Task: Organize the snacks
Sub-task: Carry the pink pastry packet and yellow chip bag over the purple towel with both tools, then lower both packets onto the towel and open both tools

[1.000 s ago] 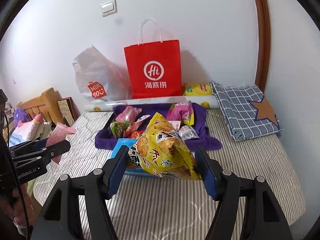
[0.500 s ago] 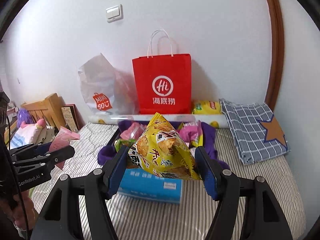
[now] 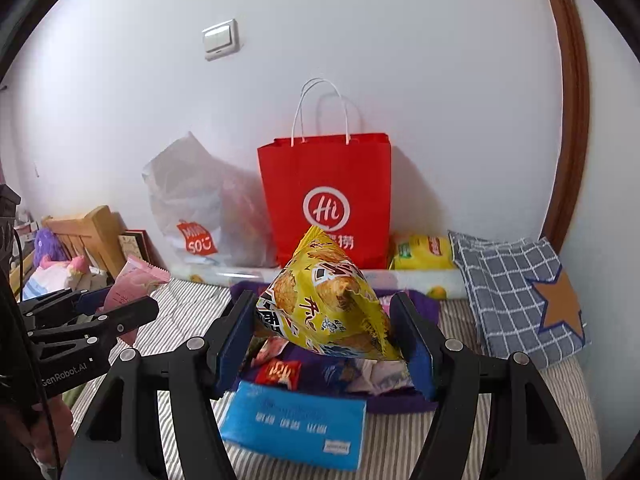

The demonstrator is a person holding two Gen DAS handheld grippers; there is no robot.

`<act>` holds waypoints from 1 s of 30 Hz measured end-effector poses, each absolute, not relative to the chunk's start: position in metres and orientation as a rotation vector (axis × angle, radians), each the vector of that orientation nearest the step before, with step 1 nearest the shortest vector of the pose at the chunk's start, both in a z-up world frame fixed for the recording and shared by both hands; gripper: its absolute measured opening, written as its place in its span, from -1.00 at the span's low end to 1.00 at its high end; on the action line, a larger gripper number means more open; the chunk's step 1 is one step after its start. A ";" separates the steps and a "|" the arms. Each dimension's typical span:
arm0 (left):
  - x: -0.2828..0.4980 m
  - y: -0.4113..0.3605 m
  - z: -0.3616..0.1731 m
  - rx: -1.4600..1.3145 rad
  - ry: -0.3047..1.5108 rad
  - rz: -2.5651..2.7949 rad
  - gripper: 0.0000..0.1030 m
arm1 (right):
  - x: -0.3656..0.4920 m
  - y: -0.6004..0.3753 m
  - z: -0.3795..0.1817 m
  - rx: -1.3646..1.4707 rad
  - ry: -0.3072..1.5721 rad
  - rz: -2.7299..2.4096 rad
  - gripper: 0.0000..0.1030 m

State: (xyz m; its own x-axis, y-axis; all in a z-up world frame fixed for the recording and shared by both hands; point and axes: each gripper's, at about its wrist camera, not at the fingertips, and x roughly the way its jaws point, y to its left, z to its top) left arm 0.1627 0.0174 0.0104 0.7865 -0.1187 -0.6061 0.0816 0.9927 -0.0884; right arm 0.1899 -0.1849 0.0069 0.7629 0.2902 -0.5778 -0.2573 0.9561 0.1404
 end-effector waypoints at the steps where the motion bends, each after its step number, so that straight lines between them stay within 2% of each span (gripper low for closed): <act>1: 0.165 0.018 0.011 -0.058 0.657 -0.108 -0.17 | 0.193 -0.186 0.008 0.053 0.636 0.297 0.30; 30: 0.234 0.020 0.008 -0.073 0.658 -0.120 -0.17 | 0.259 -0.184 -0.002 0.000 0.659 0.285 0.31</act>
